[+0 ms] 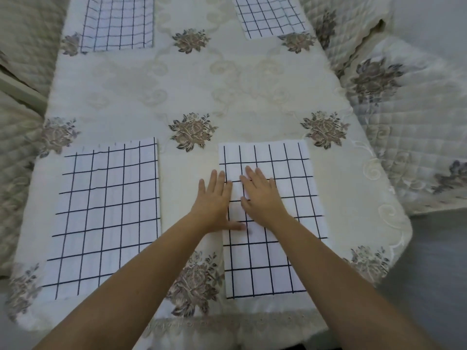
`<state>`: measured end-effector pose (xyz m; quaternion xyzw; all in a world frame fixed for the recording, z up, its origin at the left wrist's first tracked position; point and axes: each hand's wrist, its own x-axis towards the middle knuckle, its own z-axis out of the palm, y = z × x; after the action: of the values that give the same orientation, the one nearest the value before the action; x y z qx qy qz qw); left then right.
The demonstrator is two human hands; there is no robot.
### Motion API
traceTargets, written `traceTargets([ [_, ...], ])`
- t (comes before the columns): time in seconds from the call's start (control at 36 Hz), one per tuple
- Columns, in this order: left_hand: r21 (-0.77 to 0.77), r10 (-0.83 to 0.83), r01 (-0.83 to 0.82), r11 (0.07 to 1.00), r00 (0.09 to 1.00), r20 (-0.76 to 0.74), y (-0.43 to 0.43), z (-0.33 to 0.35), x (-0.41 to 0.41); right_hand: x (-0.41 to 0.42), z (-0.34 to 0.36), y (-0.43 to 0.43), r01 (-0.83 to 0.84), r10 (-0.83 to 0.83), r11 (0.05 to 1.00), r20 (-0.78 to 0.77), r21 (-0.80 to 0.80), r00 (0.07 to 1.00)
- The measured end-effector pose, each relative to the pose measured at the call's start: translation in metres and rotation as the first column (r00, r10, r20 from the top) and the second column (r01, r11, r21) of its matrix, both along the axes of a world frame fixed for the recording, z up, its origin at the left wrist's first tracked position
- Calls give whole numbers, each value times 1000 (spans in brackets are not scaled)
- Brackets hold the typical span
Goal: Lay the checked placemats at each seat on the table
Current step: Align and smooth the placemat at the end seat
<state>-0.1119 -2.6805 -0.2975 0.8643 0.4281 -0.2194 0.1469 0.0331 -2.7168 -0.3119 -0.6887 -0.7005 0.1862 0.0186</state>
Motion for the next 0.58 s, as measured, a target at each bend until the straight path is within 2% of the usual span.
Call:
traceTargets([
  [0.06,51,31,-35,998,996,86,6,3,3,-1,-2,9,-5,8,996,-38,84,999],
  [0.11,86,59,-70,994,990,130,14,4,5,-2,-2,17,11,-5,996,-78,88,997],
  [0.22,78,110,-114,990,993,49,33,2,8,0,-5,33,25,-17,991,-58,131,998],
  [0.36,31,159,-159,987,987,5,52,-2,13,-4,-10,53,28,-23,994,-49,108,999],
  [0.58,91,81,-70,993,989,-126,65,-6,18,-13,-18,68,14,-14,1000,11,6,1000],
])
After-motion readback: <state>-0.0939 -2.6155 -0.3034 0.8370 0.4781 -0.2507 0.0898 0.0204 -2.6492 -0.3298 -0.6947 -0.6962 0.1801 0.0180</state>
